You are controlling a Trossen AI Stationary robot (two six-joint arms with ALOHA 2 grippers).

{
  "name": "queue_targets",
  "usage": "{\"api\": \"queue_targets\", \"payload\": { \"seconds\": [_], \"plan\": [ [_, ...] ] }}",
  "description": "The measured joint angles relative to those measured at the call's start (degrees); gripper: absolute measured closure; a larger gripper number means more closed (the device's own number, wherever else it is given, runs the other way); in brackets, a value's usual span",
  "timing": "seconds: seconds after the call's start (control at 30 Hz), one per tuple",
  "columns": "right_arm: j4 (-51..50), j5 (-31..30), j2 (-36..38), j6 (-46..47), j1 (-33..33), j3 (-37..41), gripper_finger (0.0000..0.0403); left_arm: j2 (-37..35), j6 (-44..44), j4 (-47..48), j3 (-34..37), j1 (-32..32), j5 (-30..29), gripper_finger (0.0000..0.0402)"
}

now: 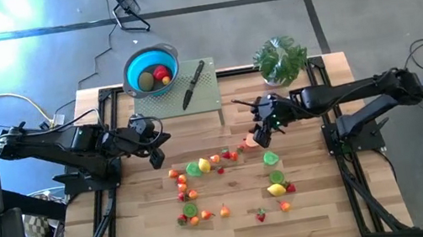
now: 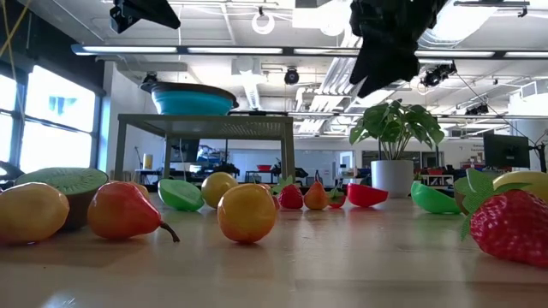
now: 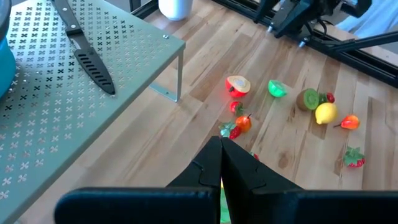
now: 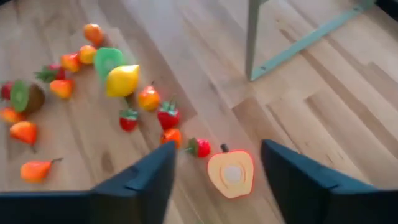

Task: Pick & Place Fruit
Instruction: Put the half apple into the strainer bowl on the shelf

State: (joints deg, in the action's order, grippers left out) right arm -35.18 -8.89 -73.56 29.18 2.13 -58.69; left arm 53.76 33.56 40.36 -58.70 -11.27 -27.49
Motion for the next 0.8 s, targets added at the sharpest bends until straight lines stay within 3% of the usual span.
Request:
{"api": "queue_targets", "payload": {
  "seconds": [0.27,0.63,0.8],
  "plan": [
    [1.65,-7.42,0.0,4.02,0.12,2.13,0.0015,0.0,0.11,-0.02,-0.02,0.0,0.0,0.0401],
    [7.46,-1.98,0.0,3.75,1.03,9.01,0.0038,0.0,0.09,-0.02,-0.02,0.0,0.0,0.0401],
    [13.1,4.7,0.0,1.78,0.98,12.73,0.0027,0.0,0.09,-0.02,-0.02,0.0,0.0,0.0401]
  ]
}}
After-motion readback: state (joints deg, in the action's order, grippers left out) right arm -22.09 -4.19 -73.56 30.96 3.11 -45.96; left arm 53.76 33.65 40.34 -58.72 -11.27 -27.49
